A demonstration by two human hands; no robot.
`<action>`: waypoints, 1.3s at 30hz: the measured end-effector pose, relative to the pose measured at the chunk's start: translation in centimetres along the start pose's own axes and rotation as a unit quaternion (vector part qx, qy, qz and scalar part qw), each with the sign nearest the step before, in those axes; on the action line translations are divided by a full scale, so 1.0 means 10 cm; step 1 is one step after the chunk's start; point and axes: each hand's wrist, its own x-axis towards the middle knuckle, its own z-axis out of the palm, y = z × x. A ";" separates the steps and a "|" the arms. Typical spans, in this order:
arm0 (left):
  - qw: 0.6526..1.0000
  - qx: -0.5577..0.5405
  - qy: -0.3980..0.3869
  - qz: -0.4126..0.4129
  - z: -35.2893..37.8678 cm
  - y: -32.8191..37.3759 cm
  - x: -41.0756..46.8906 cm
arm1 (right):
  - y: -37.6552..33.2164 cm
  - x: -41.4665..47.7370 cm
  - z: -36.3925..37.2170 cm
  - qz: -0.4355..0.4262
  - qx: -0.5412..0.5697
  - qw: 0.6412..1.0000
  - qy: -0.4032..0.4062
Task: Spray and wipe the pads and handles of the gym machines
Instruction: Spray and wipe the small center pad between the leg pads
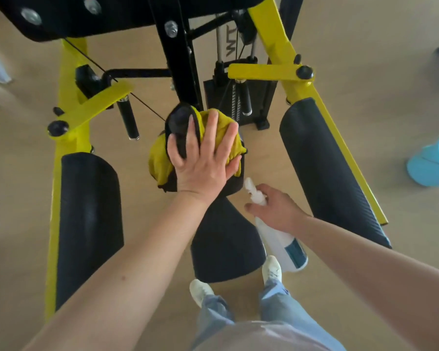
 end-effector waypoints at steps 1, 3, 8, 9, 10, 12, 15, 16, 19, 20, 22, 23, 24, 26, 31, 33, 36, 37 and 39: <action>1.000 0.007 0.009 0.018 0.04 -0.01 -0.03 | 0.00 0.01 0.02 -0.001 -0.001 1.000 -0.001; 0.998 0.023 0.015 0.052 0.13 -0.04 -0.16 | -0.03 0.01 0.05 -0.002 0.014 1.000 0.000; 0.984 0.084 -0.053 0.146 0.45 0.10 -0.83 | -0.06 -0.04 0.14 0.000 0.046 0.998 0.031; 0.980 0.089 -0.072 0.164 0.49 0.13 -0.93 | -0.03 -0.08 0.13 0.007 0.053 0.998 0.038; 0.976 0.096 -0.083 0.175 0.50 0.12 -0.98 | -0.01 -0.10 0.13 0.014 0.056 0.998 0.040; 0.975 0.096 -0.090 0.178 0.41 0.06 -0.91 | 0.02 -0.15 0.10 0.024 0.049 0.998 0.040; 0.984 0.023 -0.105 0.142 0.14 -0.03 -0.58 | 0.06 -0.20 0.04 0.028 0.043 0.998 0.039; 0.987 -0.004 -0.108 0.123 0.07 -0.03 -0.47 | 0.07 -0.21 0.03 0.027 0.043 0.998 0.039; 0.992 0.021 -0.053 0.110 0.13 -0.02 -0.37 | 0.09 -0.20 -0.01 0.027 0.046 0.998 0.039; 0.992 0.045 -0.023 0.116 0.21 -0.02 -0.39 | 0.11 -0.18 -0.02 0.027 0.050 0.997 0.042; 0.990 0.069 0.009 0.124 0.38 0.04 -0.46 | 0.16 -0.16 -0.03 0.030 0.052 0.997 0.048; 0.989 0.078 0.010 0.128 0.43 0.08 -0.51 | 0.20 -0.15 -0.02 0.033 0.052 0.997 0.049; 0.987 0.084 -0.004 0.138 0.47 0.11 -0.59 | 0.25 -0.16 -0.01 0.035 0.056 0.997 0.048; 0.979 0.063 -0.078 0.177 0.55 0.15 -0.89 | 0.35 -0.18 0.03 0.038 0.066 0.996 0.043; 0.959 -0.015 -0.187 0.213 0.75 0.22 -1.39 | 0.61 -0.23 0.12 0.042 0.063 0.997 0.026; 0.958 0.003 -0.192 0.212 0.77 0.25 -1.42 | 0.68 -0.23 0.13 0.045 0.054 0.997 0.023; 0.964 0.001 -0.159 0.215 0.65 0.14 -1.39 | 0.72 -0.25 0.14 0.049 0.055 0.997 0.015; 0.966 0.003 -0.156 0.206 0.57 0.10 -1.33 | 0.71 -0.25 0.14 0.047 0.058 0.997 0.010; 0.972 0.001 -0.164 0.168 0.41 0.07 -1.16 | 0.67 -0.24 0.15 0.039 0.055 0.998 0.002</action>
